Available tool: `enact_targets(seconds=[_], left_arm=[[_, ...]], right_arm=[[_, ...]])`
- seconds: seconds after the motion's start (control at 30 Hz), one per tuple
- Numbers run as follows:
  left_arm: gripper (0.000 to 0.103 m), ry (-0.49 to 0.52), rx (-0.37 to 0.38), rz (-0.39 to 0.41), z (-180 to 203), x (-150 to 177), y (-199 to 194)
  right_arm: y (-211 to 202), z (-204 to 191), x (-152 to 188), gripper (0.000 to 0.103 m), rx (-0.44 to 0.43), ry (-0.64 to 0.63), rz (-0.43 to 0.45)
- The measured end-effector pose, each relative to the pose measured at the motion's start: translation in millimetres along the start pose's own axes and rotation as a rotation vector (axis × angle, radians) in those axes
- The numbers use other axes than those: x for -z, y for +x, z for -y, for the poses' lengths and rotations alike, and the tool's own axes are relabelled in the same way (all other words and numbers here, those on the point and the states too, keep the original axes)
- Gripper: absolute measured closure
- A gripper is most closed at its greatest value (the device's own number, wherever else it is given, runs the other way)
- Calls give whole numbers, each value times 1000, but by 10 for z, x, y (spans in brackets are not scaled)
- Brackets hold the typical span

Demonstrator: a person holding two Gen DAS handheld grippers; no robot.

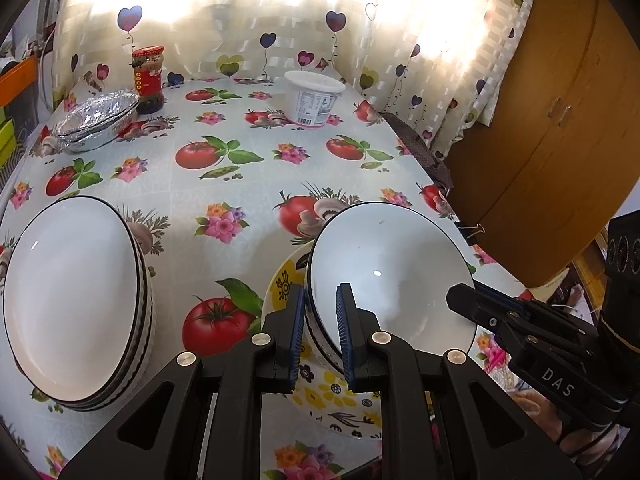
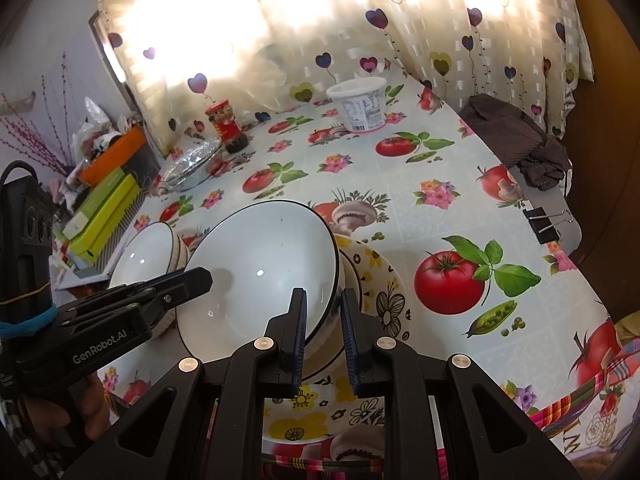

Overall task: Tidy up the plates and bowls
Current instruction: 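Lift the white bowl with the left tool and lower it into the nested bowls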

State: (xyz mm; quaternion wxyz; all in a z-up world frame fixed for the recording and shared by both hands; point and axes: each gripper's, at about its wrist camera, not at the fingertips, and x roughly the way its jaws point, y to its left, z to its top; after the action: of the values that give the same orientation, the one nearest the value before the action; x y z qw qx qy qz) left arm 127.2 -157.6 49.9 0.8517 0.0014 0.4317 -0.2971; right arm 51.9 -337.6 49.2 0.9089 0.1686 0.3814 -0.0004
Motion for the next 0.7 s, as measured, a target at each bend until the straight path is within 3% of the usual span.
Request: enact_targets(seconds=[0.7], left_arm=[[87, 4, -10, -19, 36, 25, 113]], right_arm=[[62, 56, 36, 83, 7, -6, 9]])
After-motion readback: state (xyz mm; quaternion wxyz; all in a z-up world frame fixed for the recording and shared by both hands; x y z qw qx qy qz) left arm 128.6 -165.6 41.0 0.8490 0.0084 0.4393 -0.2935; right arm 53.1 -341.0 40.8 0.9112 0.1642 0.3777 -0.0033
